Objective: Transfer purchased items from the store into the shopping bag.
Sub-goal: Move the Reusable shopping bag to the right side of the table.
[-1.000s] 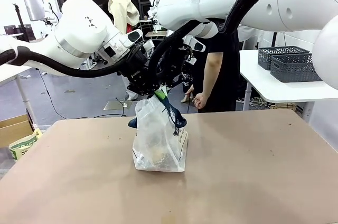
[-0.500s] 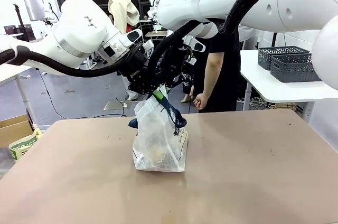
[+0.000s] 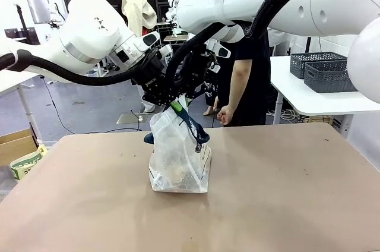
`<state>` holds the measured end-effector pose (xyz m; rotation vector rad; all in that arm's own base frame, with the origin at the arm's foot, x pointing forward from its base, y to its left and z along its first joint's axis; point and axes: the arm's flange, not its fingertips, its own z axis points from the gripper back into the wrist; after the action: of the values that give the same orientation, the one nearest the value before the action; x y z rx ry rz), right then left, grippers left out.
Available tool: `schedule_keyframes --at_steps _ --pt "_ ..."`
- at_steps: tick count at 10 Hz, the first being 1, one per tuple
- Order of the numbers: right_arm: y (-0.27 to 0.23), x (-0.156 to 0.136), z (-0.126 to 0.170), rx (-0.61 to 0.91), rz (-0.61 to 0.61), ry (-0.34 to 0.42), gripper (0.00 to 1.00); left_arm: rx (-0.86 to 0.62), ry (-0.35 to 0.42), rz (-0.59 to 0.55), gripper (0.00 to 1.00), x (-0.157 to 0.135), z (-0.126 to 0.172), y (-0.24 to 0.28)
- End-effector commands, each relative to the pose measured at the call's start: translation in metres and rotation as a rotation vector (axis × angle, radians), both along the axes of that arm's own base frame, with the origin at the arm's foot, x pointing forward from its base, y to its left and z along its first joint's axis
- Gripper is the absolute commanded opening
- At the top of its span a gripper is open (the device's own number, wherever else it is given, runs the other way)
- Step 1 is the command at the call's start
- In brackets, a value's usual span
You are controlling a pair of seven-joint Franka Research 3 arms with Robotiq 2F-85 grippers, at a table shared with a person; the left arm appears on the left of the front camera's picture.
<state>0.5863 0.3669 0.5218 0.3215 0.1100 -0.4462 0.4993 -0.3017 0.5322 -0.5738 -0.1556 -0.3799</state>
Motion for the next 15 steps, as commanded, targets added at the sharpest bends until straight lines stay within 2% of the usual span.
schedule_keyframes --at_steps 1,7,9,12,13,15 --pt "0.0 -0.001 0.0 0.001 -0.012 0.0 0.0 -0.008 0.003 -0.005 0.0 0.001 -0.001 0.001" --pt "-0.007 0.001 0.003 0.045 0.015 -0.008 0.0 -0.008 0.003 -0.005 0.0 0.001 -0.001 0.001" --pt "-0.021 0.001 0.01 0.099 -0.002 -0.021 0.36 -0.008 0.003 -0.005 0.0 0.001 -0.001 0.001" --pt "-0.046 0.007 0.013 0.185 -0.029 0.005 0.95 -0.008 0.003 -0.005 0.0 0.001 -0.001 0.001" --pt "-0.054 0.011 0.013 0.197 -0.042 0.012 1.0 -0.008 0.003 -0.005 0.0 0.001 -0.001 0.001" --pt "-0.075 0.014 0.015 0.255 -0.046 0.033 1.0 -0.008 0.003 -0.005 0.0 0.001 -0.001 0.001"
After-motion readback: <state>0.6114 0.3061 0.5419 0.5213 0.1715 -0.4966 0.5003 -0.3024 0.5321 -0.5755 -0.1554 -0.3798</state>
